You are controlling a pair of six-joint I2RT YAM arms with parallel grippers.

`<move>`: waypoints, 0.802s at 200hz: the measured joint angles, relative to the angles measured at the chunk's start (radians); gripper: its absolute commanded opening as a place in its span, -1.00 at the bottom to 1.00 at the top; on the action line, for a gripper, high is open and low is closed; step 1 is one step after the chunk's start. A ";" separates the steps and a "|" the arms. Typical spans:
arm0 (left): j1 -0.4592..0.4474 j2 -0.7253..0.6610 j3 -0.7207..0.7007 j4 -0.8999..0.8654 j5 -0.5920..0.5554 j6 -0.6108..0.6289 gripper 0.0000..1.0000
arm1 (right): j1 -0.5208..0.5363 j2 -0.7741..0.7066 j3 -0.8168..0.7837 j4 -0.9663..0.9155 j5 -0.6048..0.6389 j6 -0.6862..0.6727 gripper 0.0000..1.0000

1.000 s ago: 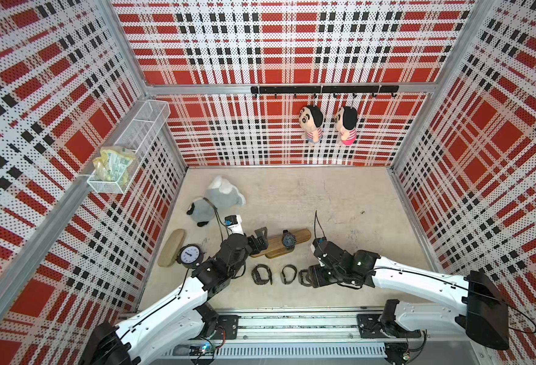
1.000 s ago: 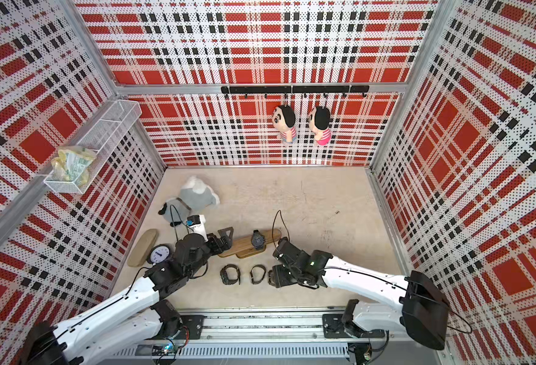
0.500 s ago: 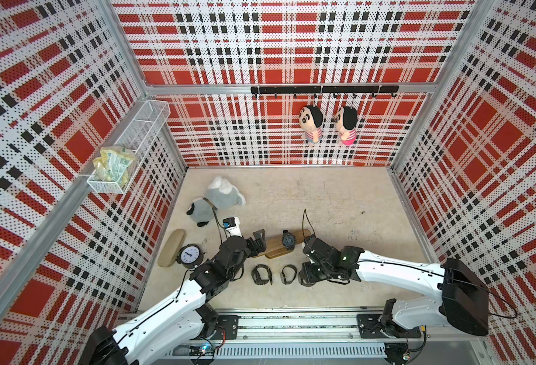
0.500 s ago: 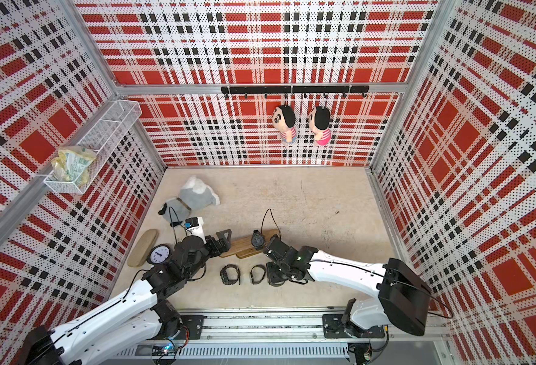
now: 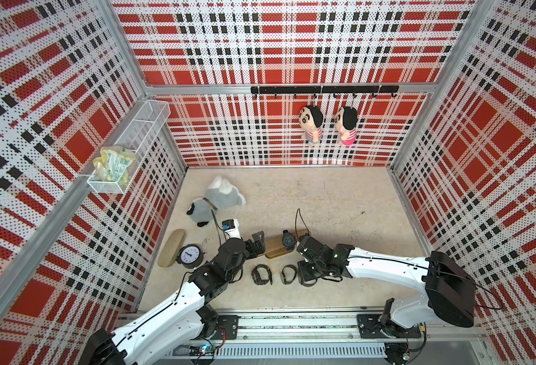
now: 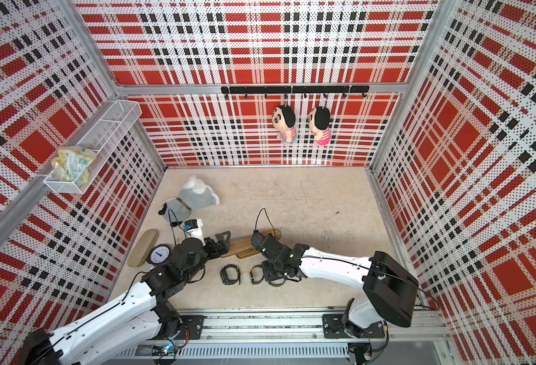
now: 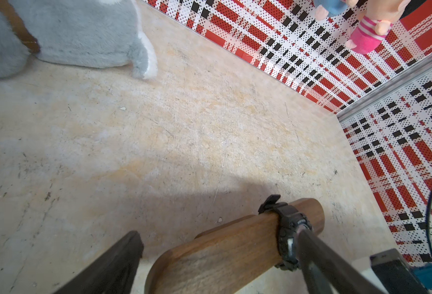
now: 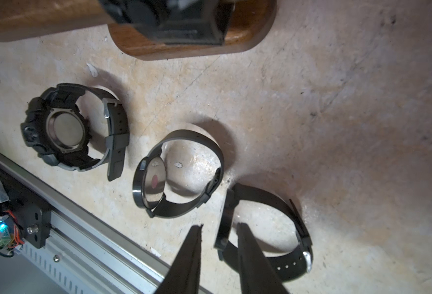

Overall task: Place watch on stand
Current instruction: Pick up the watch at the center of the board.

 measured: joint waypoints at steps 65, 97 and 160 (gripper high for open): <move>0.000 -0.003 -0.010 -0.003 0.000 0.000 0.96 | 0.020 0.034 0.000 0.000 0.012 0.001 -0.45; 0.000 -0.003 -0.011 -0.003 0.001 0.000 0.96 | 0.027 0.054 0.000 0.000 0.015 0.003 -0.46; 0.000 -0.003 -0.011 -0.003 0.001 0.000 0.96 | 0.036 0.080 0.001 0.000 0.031 0.010 -0.59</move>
